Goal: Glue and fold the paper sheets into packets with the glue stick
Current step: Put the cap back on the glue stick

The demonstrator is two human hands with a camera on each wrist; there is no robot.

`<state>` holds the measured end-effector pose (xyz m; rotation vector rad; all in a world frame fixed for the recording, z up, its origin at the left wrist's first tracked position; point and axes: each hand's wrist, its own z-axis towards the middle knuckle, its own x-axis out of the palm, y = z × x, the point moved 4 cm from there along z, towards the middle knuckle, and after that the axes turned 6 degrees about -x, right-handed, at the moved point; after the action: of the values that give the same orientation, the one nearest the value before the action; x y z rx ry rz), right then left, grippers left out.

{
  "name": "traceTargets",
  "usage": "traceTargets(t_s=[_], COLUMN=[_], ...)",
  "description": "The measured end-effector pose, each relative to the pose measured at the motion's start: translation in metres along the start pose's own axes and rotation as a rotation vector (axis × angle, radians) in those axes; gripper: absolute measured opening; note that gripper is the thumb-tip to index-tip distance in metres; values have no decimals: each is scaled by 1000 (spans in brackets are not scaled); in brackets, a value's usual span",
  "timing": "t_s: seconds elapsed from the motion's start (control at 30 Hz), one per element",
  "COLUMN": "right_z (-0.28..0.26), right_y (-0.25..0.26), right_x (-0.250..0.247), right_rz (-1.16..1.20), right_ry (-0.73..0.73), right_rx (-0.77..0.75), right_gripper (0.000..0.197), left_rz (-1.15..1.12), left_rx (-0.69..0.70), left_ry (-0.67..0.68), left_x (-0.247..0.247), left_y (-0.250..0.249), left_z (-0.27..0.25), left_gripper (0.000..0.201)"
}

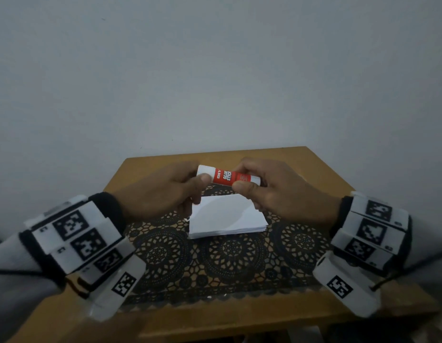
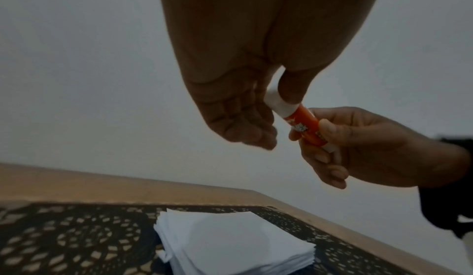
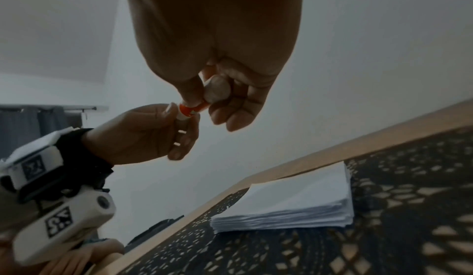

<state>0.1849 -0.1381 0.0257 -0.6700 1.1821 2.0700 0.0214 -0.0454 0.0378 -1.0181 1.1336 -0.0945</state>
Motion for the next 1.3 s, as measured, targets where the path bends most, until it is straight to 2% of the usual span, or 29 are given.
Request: traceTargets(t_s=[0.07,0.13,0.27,0.43,0.53,0.63,0.77,0.87,0.97,1.1,1.3], right_z=[0,2,1,20,36,50,70,80,85,90,92], right_y=[-2,-4,-9,-17,-21,-26,-55,-81,-102,-119,-127], right_x=[2,4,16,22,25,32,32,34,39,49,55], right_rz=[46,-1,-89,-46,-27,-77,-124,-61,11,-94,-148], right_ry=[-15,-42,-54,23,55,73,9,1,-15,17,31], right_rx=[36,18,-14,66,44,-4,141,264,345,372,385], right_gripper=[15,17,22,25,19,23,24,25,23,27,35], left_rz=[90,84,-27,230,279,315,345,435,485,461,428], left_rx=[66,47,-45,46,53,34,-18,-9,20,27,59], left_ry=[-107,-158,-154,-184,-216,-219,-246,-286,-259,-206,-200], left_x=[-2,-3,-1,-10,-13,-13,-15,-16,-13,-11,-5], left_y=[-3,-4,-3,-5,-3,3,21,35,48,64,73], left_z=[1,2,9,21,30,40,50,47,42,42,45], left_gripper=[28,33,46,40,39,37,23,6,17,24,20])
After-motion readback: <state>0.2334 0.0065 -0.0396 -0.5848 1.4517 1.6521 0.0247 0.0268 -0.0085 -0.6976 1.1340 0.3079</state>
